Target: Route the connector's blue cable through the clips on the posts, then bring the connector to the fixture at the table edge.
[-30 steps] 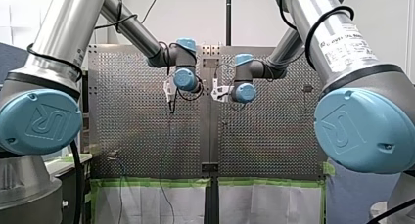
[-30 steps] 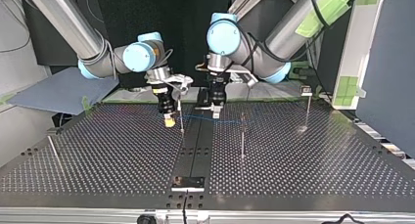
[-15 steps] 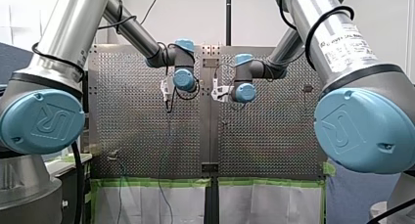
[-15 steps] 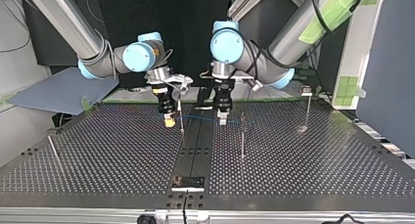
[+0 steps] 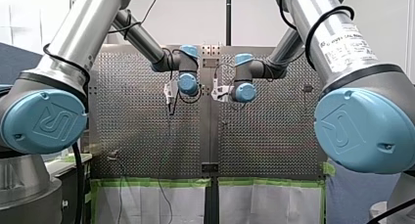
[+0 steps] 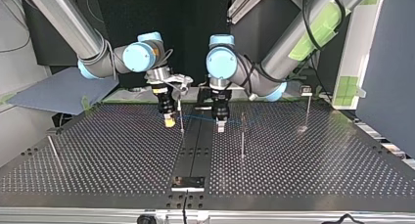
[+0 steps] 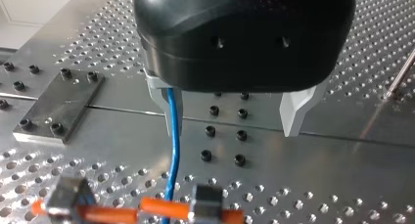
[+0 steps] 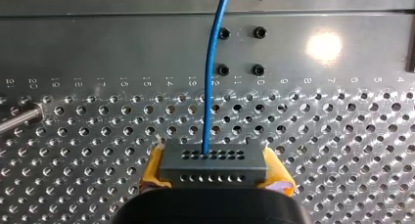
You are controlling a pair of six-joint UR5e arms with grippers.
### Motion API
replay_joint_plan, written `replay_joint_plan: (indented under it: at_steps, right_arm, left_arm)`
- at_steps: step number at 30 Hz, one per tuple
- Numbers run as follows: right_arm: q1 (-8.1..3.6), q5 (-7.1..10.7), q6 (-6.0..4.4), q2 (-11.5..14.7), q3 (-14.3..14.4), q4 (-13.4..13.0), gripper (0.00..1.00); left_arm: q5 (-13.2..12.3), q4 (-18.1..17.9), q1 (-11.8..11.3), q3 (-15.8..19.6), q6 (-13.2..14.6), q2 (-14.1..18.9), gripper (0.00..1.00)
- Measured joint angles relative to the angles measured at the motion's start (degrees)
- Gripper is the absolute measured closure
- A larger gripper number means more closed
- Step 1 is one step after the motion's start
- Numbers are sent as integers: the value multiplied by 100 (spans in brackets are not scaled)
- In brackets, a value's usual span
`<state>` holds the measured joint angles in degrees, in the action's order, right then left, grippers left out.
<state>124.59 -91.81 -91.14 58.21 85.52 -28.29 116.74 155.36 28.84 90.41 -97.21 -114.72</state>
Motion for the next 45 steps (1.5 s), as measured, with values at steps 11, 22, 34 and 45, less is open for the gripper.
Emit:
replay_joint_plan:
  at_steps: [11,22,34,45]
  right_arm:
    - [3,-1,7,0,-4,4,100]
    - [2,4,7,0,-4,7,100]
    - [0,-11,7,-4,-1,130,100]
    - [0,-134,57,-13,115,463,100]
  left_arm:
    - [44,-47,-59,-72,102,-37,17]
    - [277,-48,-65,-70,254,-40,100]
    - [301,-74,-77,-5,255,-44,100]
    - [251,-441,7,354,289,-76,100]
